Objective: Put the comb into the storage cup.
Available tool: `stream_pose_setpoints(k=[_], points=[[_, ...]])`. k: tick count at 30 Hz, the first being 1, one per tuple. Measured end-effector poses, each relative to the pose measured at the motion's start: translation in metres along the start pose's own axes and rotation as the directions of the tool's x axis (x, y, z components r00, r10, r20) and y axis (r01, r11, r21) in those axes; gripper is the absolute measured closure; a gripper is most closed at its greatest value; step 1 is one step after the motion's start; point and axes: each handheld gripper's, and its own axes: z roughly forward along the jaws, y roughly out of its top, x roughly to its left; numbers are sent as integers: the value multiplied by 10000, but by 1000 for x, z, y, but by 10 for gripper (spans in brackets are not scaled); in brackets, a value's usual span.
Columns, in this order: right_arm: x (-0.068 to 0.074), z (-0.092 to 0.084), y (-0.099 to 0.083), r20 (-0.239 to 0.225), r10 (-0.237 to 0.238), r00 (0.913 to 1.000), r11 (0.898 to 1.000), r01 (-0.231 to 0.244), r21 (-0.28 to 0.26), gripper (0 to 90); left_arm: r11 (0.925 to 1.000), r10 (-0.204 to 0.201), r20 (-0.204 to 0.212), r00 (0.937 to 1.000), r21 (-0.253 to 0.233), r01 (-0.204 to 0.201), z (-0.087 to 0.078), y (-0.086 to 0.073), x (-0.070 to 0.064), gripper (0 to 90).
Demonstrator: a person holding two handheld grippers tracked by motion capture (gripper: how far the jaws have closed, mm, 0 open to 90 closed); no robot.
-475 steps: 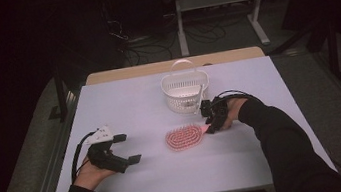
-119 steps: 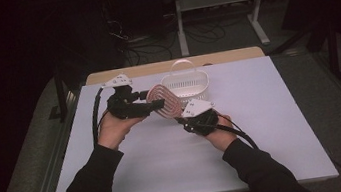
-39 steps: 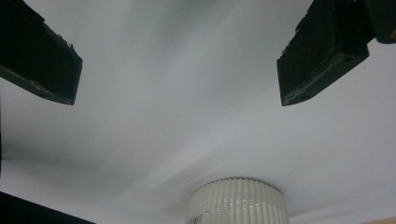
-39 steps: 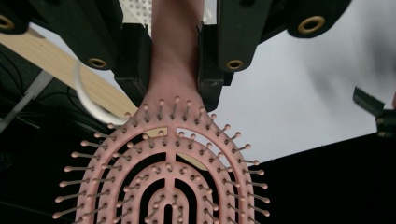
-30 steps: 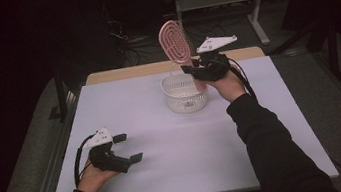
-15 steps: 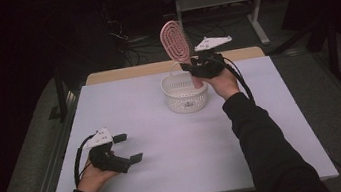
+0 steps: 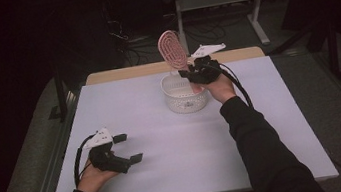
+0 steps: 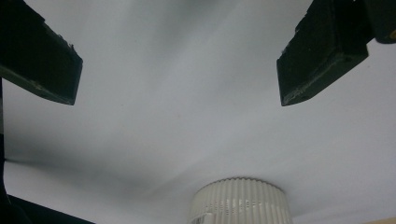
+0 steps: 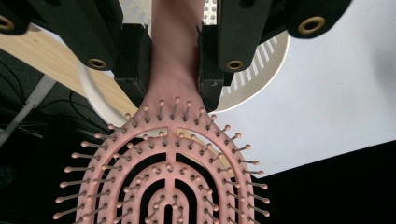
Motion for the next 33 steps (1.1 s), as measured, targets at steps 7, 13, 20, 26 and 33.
stream_pose_setpoints(k=[7,13,20,26,33], points=[[1,5,-8,-111,-18,9999,9999,20,155,684,10000,18,-8,10000,15,-18,0,0,0,2],[2,8,-13,-192,-108,9998,9993,115,361,683,10000,1,-14,10000,2,-1,0,0,0,1],[2,11,-15,-263,-271,9993,9977,287,608,682,10000,9,-12,10000,6,-9,0,0,0,1],[3,12,-16,-309,-333,9990,9963,357,782,679,10000,14,-6,10000,1,-14,0,0,0,1],[4,14,-17,-357,-348,9988,9947,380,956,674,10000,17,-3,10000,9,-17,0,0,0,1]])
